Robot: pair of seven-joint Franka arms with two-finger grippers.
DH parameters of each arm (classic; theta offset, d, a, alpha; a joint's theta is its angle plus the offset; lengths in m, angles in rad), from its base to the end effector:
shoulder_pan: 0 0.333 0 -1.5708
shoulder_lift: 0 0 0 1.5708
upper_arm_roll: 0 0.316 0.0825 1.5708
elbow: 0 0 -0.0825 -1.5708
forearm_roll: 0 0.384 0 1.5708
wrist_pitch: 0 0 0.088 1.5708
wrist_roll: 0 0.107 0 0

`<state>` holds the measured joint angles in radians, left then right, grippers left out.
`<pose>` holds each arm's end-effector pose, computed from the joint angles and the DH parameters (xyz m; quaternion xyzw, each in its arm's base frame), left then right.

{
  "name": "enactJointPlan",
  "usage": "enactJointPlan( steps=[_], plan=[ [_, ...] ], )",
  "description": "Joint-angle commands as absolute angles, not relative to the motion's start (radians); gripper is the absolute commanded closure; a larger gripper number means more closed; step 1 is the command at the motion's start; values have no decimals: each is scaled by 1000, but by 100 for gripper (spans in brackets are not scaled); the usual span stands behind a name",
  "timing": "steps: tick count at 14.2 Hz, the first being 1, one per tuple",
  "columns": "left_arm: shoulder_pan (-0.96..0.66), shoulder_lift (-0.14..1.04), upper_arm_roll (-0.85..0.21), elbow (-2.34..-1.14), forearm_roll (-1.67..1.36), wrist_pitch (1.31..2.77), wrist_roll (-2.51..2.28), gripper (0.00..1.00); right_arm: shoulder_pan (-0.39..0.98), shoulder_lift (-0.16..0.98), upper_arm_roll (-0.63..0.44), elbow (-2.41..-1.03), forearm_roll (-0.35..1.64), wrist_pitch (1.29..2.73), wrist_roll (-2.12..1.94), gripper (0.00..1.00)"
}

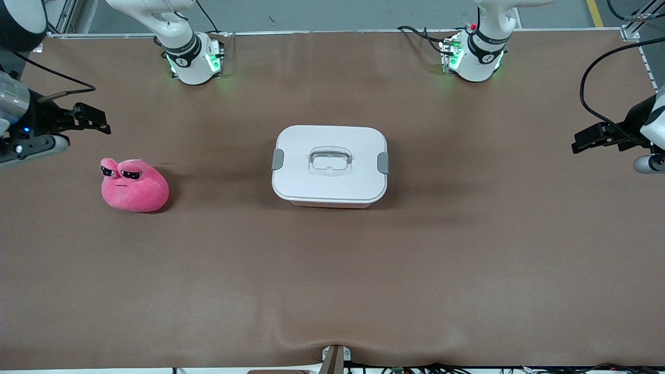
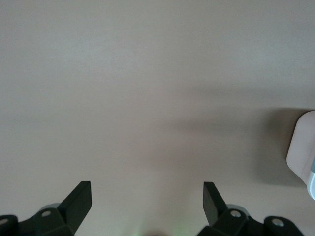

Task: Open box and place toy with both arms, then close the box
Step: 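Reach the right gripper to the pink plush while the left gripper approaches the box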

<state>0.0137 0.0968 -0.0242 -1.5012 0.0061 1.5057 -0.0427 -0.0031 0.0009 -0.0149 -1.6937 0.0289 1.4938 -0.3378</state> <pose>0.5765 -0.0047 0.5969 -0.9988 -0.0161 0.0461 0.0031 0.5389 -0.0064 0.5610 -0.9822 -0.1581 0.0961 0.0319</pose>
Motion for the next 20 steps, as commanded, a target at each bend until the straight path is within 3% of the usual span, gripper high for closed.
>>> enactJointPlan(
  steps=[1, 10, 20],
  plan=[
    [17, 110, -26, -1477, -27, 1505, -89, 0, 5, -18, -18, -1768, 11, 1543, -438, 0],
    [0, 155, -35, -1477, -163, 1505, -477, 0, -26, -14, -21, -1947, 3, 1721, -884, 0],
    [-143, 164, -49, -1479, -166, 1581, -938, 0, -107, 101, -21, -2083, -8, 1969, -1408, 0]
  ],
)
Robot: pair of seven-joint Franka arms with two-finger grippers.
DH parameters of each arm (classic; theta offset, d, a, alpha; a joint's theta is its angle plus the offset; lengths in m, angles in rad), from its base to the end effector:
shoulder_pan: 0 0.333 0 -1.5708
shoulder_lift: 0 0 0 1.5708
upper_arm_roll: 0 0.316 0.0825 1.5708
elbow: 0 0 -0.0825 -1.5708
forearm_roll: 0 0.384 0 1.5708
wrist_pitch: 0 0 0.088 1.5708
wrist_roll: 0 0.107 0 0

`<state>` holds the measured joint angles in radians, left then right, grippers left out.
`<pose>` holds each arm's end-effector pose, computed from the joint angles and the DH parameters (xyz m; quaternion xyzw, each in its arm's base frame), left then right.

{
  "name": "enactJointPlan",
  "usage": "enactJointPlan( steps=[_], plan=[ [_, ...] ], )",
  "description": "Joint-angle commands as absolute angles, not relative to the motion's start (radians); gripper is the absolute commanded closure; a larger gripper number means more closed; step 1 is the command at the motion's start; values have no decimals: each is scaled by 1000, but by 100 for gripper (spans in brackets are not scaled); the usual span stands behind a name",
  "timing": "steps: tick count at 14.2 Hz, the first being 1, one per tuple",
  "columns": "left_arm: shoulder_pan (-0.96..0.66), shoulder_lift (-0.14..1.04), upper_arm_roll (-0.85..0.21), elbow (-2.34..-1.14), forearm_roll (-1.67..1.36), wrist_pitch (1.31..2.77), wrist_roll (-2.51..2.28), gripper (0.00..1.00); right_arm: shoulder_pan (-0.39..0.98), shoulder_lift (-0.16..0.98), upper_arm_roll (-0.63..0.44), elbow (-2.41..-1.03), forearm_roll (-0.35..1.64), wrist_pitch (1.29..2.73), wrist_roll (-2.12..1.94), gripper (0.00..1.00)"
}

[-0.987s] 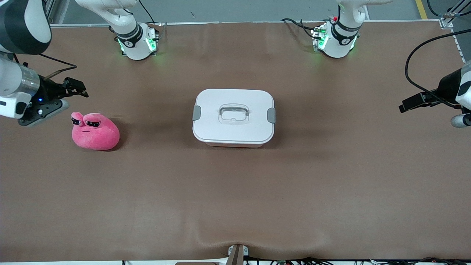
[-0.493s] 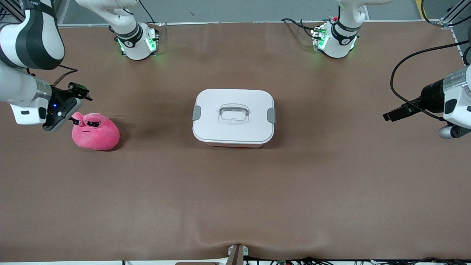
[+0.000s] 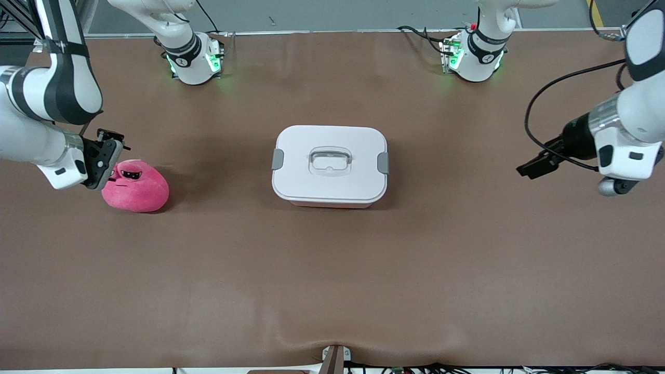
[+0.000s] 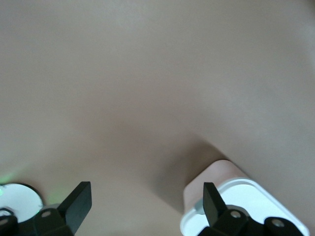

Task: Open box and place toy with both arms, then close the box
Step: 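Reach the right gripper to the pink plush while the left gripper approaches the box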

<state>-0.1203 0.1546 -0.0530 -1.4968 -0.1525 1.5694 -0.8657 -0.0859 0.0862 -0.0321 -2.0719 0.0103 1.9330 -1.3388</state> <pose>0.5872 -0.1170 0.5715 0.9358 0.3409 -0.0752 0.0494 0.5330 -0.0623 0.3727 -0.8156 -0.5676 0.0817 0.0771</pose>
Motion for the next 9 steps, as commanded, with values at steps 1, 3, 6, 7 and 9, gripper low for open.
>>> enactJointPlan(
  steps=[1, 3, 6, 7, 9],
  plan=[
    [-150, 175, -49, -1477, -167, 1585, -977, 0, -129, 123, -21, -2083, -8, 1995, -1452, 0],
    [-176, 179, -49, -1479, -167, 1591, -1029, 0, -150, 153, -21, -2083, -6, 2031, -1518, 0],
    [-210, 189, -49, -1479, -166, 1603, -1138, 0, -158, 170, -20, -2085, -5, 2048, -1549, 0],
    [-225, 190, -49, -1479, -161, 1606, -1166, 0, -155, 170, -20, -2085, -3, 2052, -1554, 0],
    [-247, 192, -49, -1483, -156, 1623, -1227, 0, -152, 175, -20, -2086, 0, 2060, -1565, 0]
  ],
)
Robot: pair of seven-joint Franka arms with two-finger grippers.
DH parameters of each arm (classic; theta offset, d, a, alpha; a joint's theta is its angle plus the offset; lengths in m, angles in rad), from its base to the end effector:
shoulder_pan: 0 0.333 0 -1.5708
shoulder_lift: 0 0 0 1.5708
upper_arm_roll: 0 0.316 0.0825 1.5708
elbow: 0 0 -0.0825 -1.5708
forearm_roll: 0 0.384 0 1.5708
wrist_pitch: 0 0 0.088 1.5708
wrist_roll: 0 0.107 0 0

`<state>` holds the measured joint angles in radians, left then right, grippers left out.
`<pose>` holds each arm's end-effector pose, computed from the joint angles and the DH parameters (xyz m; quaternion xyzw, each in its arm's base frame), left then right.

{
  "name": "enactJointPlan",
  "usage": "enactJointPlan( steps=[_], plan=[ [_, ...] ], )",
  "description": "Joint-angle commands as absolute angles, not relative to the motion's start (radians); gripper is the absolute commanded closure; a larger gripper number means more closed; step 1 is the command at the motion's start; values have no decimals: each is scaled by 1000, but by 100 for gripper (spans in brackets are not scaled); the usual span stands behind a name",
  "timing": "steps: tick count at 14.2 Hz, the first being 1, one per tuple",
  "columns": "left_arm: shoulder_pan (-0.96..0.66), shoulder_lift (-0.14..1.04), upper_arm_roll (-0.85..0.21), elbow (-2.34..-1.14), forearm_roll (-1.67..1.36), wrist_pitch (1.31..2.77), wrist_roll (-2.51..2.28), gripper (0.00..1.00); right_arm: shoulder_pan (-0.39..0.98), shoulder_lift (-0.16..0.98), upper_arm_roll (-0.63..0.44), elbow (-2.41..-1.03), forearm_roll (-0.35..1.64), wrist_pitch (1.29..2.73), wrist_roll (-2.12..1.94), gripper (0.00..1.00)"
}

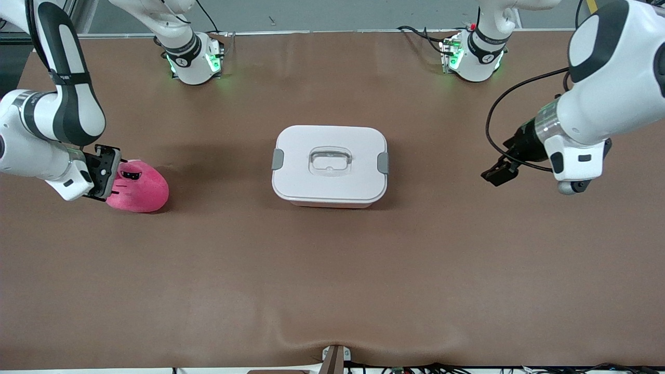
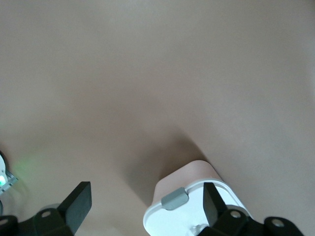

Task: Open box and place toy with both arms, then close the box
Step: 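Reach the right gripper to the pink plush while the left gripper approaches the box, then grasp the lid handle with the left gripper while the right gripper grips the plush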

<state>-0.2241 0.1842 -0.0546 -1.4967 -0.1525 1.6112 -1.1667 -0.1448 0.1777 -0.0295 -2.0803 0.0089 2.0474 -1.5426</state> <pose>0.5830 -0.1803 0.5570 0.8969 0.4333 -0.0795 0.0378 0.5417 -0.0947 0.3266 -0.7722 -0.6266 0.0678 0.0802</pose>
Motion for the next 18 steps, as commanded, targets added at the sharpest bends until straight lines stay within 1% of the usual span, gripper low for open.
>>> enactJointPlan(
  steps=[1, 9, 13, 18],
  plan=[
    [-262, 193, -48, -1483, -153, 1628, -1262, 0, -152, 179, -20, -2086, 2, 2062, -1578, 0],
    [-400, 239, -48, -1483, -109, 1704, -1600, 0, -134, 181, -17, -2109, 11, 2002, -1595, 0],
    [-498, 290, -46, -1477, -74, 1730, -1774, 0, -72, 172, -17, -2109, 11, 1999, -1600, 0],
    [-561, 325, -48, -1474, -80, 1785, -1940, 0, -67, 163, -18, -2111, 8, 1999, -1629, 0]
  ],
)
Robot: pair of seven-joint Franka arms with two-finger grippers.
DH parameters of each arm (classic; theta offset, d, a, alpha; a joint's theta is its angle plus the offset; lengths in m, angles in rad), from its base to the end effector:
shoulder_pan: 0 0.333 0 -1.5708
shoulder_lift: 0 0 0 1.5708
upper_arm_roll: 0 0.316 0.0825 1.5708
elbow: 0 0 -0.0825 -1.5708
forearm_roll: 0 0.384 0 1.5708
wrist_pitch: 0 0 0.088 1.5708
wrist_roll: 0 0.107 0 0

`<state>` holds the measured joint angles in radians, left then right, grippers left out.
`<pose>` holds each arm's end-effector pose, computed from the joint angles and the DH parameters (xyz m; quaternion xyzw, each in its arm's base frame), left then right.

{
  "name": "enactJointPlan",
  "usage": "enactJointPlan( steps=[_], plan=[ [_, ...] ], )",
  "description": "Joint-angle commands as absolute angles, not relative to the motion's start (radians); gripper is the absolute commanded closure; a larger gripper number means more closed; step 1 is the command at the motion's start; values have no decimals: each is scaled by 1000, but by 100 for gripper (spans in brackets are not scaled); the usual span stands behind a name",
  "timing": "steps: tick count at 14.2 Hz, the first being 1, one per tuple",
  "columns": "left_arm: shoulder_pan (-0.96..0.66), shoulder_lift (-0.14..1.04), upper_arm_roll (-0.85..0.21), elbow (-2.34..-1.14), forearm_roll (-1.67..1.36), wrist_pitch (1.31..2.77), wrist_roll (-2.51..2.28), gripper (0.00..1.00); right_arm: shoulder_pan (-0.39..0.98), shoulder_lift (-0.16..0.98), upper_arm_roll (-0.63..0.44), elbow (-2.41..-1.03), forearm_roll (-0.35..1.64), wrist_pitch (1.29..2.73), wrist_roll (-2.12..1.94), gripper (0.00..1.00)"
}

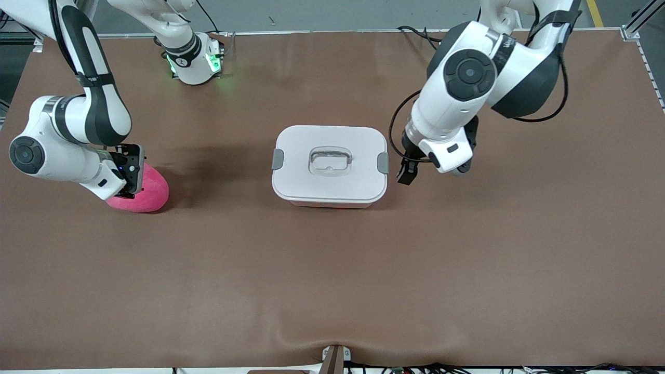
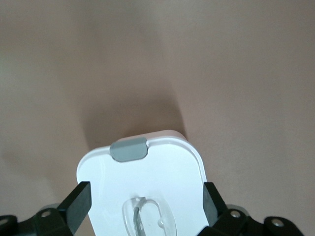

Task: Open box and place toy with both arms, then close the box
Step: 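Grasp the lid handle with the left gripper while the right gripper grips the plush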

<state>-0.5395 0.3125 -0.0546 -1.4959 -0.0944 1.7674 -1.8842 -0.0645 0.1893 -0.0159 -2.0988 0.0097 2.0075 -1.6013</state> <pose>0.5380 -0.3682 0.4884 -0.7909 -0.6092 0.0581 0.0014 0.5373 -0.0426 0.3104 -0.7193 -0.6805 0.0913 0.1059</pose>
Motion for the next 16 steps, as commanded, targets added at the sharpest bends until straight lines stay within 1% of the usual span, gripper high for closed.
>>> enactJointPlan(
  steps=[1, 3, 6, 8, 9, 11, 14, 16],
  plan=[
    [-571, 337, -48, -1473, -83, 1808, -1986, 0, -71, 160, -20, -2111, 5, 1993, -1632, 0],
    [-606, 362, -48, -1473, -80, 1857, -2069, 0, -81, 158, -21, -2114, 5, 1990, -1649, 0],
    [-641, 382, -48, -1468, -78, 1879, -2128, 0, -109, 158, -21, -2121, 3, 1993, -1684, 0],
    [-656, 400, -48, -1465, -80, 1885, -2176, 0, -130, 160, -21, -2121, 3, 1993, -1692, 95],
    [-669, 413, -48, -1465, -81, 1910, -2210, 0, -135, 158, -21, -2120, 3, 1993, -1693, 100],
    [-681, 439, -48, -1454, -81, 1946, -2276, 0, -135, 158, -20, -2118, 3, 1997, -1695, 100],
    [-707, 485, -46, -1410, -78, 1953, -2322, 0, -135, 156, -20, -2109, 9, 1999, -1695, 100],
    [-738, 521, -43, -1378, -78, 1982, -2345, 0, -135, 155, -20, -2076, 14, 1990, -1686, 100]
  ],
)
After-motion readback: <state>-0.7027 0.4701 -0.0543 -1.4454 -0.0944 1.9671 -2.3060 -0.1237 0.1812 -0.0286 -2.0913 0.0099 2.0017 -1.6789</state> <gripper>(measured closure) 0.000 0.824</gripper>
